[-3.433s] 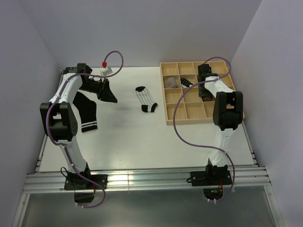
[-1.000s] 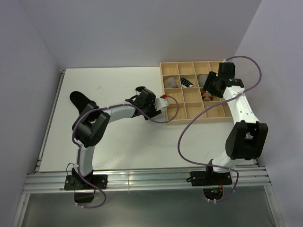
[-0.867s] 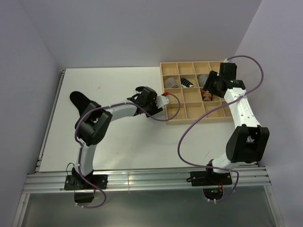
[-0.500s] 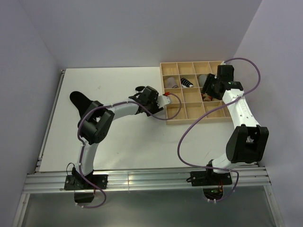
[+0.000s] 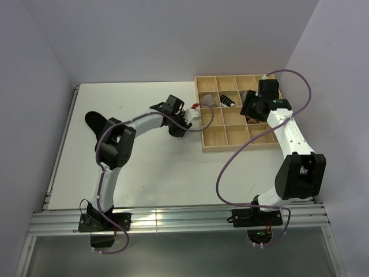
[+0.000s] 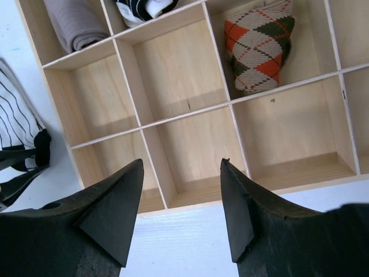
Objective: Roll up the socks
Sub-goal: Adjust the sock at the center of the board.
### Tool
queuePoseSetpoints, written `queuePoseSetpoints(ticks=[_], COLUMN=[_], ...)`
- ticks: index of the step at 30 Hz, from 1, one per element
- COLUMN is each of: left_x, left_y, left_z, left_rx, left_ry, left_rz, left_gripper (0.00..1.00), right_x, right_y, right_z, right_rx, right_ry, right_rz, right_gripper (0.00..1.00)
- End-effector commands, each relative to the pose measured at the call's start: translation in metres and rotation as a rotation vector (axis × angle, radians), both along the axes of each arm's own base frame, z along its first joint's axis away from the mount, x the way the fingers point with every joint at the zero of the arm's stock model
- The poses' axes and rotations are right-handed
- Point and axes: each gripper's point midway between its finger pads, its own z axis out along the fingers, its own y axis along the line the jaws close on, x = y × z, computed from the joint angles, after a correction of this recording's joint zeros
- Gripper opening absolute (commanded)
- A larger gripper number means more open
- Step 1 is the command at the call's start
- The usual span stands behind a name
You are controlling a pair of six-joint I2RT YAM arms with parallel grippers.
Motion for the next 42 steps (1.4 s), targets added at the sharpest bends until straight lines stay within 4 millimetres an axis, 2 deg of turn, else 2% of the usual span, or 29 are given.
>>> queuePoseSetpoints(ticks=[1, 4, 9, 11, 13, 16, 17, 18, 19, 20, 21, 22, 23, 24, 25, 27, 28, 30, 31, 34, 35, 36, 37, 38, 40, 41, 42], left_x=[-0.03, -0.038, -0.059, -0.064, -0.08, -0.109, -0.117, -0.123, -0.139, -0.146, -0.153, -0.16, -0.177, -0.182, -0.19, -0.195, -0.203, -0.206, -0.209, -0.209, -0.208, -0.207, -0.205, -0.203, -0.201, -0.201, -0.201], left_y=[0.021, 0.022, 0.031, 0.035, 0.039, 0.048, 0.053, 0.057, 0.062, 0.067, 0.073, 0.077, 0.086, 0.092, 0.097, 0.104, 0.109, 0.112, 0.114, 0.112, 0.111, 0.111, 0.11, 0.11, 0.113, 0.113, 0.114], left_z=[-0.019, -0.022, -0.029, -0.029, -0.024, -0.009, -0.007, -0.002, 0.004, 0.007, 0.011, 0.014, 0.022, 0.023, 0.023, 0.02, 0.016, 0.012, 0.01, 0.005, 0.004, 0.002, 0.003, 0.001, -0.002, -0.003, -0.006], left_rx=[0.062, 0.072, 0.068, 0.065, 0.045, 0.011, 0.011, 0.008, 0.0, -0.005, -0.009, -0.012, -0.014, -0.018, -0.017, -0.011, -0.006, -0.001, -0.002, -0.028, -0.034, -0.055, -0.068, -0.075, -0.087, -0.086, -0.089], left_ry=[0.133, 0.182, 0.294, 0.322, 0.398, 0.514, 0.533, 0.55, 0.62, 0.638, 0.678, 0.708, 0.781, 0.821, 0.857, 0.874, 0.898, 0.922, 0.94, 0.98, 0.987, 1.005, 1.009, 1.015, 1.028, 1.035, 1.047], left_rz=[0.001, -0.012, -0.036, -0.053, -0.075, -0.13, -0.158, -0.172, -0.182, -0.218, -0.224, -0.24, -0.275, -0.283, -0.284, -0.276, -0.277, -0.267, -0.261, -0.235, -0.23, -0.215, -0.206, -0.196, -0.182, -0.176, -0.169], left_gripper=[0.38, 0.29, 0.11, 0.07, 0.04, 0.01, 0.01, 0.0, 0.0, 0.0, 0.0, 0.0, 0.0, 0.0, 0.0, 0.0, 0.0, 0.0, 0.0, 0.0, 0.0, 0.0, 0.0, 0.0, 0.0, 0.0, 0.0], right_x=[0.0, -0.002, -0.008, -0.011, -0.012, -0.018, -0.027, -0.03, -0.029, -0.036, -0.04, -0.044, -0.052, -0.059, -0.066, -0.072, -0.086, -0.099, -0.113, -0.129, -0.141, -0.146, -0.149, -0.157, -0.161, -0.165, -0.167], right_y=[-0.001, -0.001, 0.017, 0.024, 0.027, 0.051, 0.069, 0.079, 0.089, 0.096, 0.117, 0.125, 0.136, 0.16, 0.167, 0.186, 0.202, 0.221, 0.241, 0.271, 0.288, 0.297, 0.308, 0.32, 0.339, 0.348, 0.355], right_z=[0.015, 0.015, 0.015, 0.017, 0.02, 0.031, 0.034, 0.035, 0.042, 0.036, 0.048, 0.049, 0.04, 0.05, 0.038, 0.042, 0.028, 0.018, 0.007, -0.007, -0.019, -0.027, -0.028, -0.046, -0.048, -0.062, -0.063], right_rx=[-0.021, -0.02, -0.025, -0.027, -0.046, -0.062, -0.052, -0.046, -0.036, -0.035, -0.02, -0.018, -0.003, 0.037, 0.039, 0.045, 0.045, 0.058, 0.091, 0.107, 0.084, 0.072, 0.077, 0.052, 0.058, 0.023, 0.017], right_ry=[-0.046, -0.047, -0.046, -0.051, -0.064, -0.122, -0.146, -0.165, -0.212, -0.218, -0.283, -0.302, -0.302, -0.362, -0.357, -0.421, -0.407, -0.421, -0.432, -0.46, -0.449, -0.442, -0.459, -0.428, -0.444, -0.42, -0.424], right_rz=[0.007, 0.004, 0.053, 0.074, 0.078, 0.146, 0.206, 0.238, 0.264, 0.292, 0.351, 0.381, 0.426, 0.505, 0.537, 0.591, 0.648, 0.714, 0.789, 0.886, 0.933, 0.956, 0.979, 1.014, 1.055, 1.078, 1.095], right_gripper=[0.63, 0.62, 0.61, 0.61, 0.6, 0.6, 0.61, 0.61, 0.61, 0.62, 0.62, 0.62, 0.62, 0.62, 0.62, 0.63, 0.63, 0.63, 0.63, 0.64, 0.64, 0.64, 0.64, 0.64, 0.64, 0.64, 0.64])
